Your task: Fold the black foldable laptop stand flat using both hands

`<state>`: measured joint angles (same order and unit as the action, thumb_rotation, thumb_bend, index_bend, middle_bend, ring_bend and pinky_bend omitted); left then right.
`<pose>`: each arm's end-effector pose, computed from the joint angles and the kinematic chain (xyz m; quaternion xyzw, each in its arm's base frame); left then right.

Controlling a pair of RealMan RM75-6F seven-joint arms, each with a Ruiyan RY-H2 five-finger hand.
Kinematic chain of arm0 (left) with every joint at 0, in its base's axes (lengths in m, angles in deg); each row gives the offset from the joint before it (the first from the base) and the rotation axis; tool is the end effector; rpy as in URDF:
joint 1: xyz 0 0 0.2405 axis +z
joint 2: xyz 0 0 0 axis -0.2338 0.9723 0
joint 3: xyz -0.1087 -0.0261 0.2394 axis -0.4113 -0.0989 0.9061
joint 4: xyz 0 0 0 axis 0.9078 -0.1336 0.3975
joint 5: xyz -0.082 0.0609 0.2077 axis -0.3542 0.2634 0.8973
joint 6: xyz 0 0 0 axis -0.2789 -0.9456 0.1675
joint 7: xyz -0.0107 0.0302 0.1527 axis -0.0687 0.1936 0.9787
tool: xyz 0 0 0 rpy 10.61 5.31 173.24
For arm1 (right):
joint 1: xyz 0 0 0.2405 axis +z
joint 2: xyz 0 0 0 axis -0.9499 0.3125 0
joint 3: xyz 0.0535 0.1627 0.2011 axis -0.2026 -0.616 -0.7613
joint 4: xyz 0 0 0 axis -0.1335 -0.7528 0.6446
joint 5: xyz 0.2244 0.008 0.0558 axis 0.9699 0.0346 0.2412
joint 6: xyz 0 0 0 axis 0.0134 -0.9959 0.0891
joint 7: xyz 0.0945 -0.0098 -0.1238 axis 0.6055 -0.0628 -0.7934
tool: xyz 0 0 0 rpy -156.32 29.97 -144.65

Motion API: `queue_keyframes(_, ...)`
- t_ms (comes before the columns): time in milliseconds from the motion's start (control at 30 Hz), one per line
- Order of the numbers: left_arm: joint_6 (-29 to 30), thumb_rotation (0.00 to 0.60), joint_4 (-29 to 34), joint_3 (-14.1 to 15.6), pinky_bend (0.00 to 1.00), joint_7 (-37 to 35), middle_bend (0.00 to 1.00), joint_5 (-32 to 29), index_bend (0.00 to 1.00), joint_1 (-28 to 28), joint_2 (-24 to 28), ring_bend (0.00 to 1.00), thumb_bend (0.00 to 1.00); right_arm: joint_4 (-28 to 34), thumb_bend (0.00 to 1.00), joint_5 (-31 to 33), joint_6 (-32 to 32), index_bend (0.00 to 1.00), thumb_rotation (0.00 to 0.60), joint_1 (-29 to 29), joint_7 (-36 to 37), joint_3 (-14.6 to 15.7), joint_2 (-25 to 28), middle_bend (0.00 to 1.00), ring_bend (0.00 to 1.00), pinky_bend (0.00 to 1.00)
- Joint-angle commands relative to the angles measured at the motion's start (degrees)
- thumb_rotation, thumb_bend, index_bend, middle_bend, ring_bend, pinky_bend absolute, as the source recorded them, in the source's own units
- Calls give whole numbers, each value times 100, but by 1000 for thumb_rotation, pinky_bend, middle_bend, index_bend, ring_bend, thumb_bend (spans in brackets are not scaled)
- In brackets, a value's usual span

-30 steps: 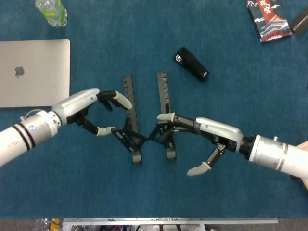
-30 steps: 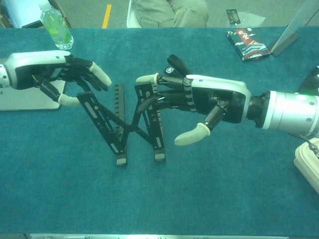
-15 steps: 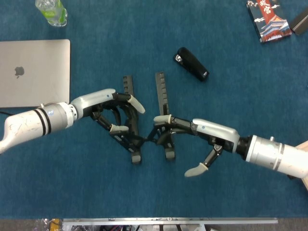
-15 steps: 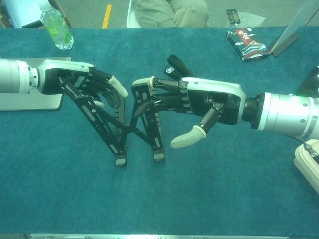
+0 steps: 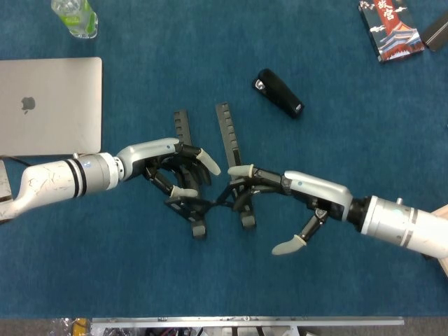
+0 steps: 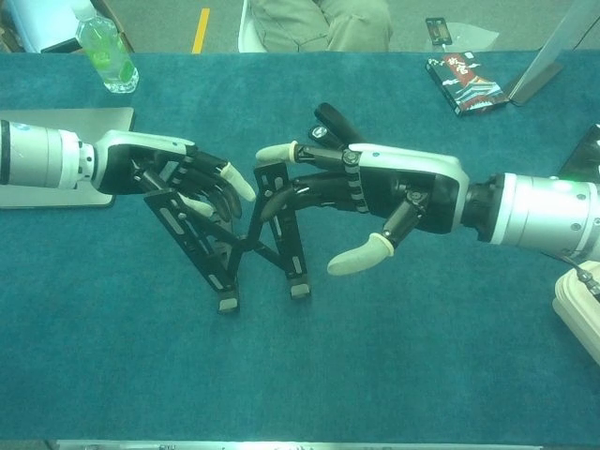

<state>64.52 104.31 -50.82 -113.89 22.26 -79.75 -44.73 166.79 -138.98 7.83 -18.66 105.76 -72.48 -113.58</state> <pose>-0.1598 0.3390 -0.0013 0.5947 0.7694 0.2314 0.0288 -0.1034 -0.2527 -0.0150 -0.5641 0.7227 -0.3710 0.1480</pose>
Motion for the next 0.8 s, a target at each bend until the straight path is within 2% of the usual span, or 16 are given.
queue_keyframes(33, 81, 600, -30, 86, 419, -65, 347, -37, 286, -28, -45, 302, 298, -19, 0, -11, -22, 31, 600, -10, 23, 12, -4, 158, 28, 74)
queue_keyframes(400, 392, 594, -80, 358, 419, -256, 347, -124, 283, -9, -176, 302, 298, -78, 0, -17, -78, 31, 600, -49, 74, 55, -13, 158, 28, 74)
queue_keyframes(467, 501, 496, -87, 347, 406, -293, 342, -209, 279, 31, -156, 298, 298, -85, 0, -21, -90, 31, 600, -55, 75, 57, -14, 158, 28, 74)
queue_keyframes(567, 628, 223, -104, 353, 348, -286, 323, -267, 261, 68, -89, 272, 298, -94, 0, -30, -118, 31, 600, -66, 80, 60, -13, 158, 28, 74)
queue_keyframes(633, 693, 87, -97, 372, 313, -259, 301, -283, 252, 88, -41, 240, 295, -103, 0, -33, -140, 31, 600, -74, 94, 59, -10, 158, 28, 74)
queue_keyframes(700, 732, 14, -84, 393, 287, -282, 276, -301, 242, 103, -6, 212, 294, -115, 0, -36, -150, 31, 600, -78, 99, 59, -9, 158, 28, 74)
queue_keyframes(800, 808, 0, -90, 424, 249, -337, 237, -328, 229, 150, 15, 183, 293, -132, 0, -51, -159, 31, 600, -79, 114, 66, -18, 158, 28, 74)
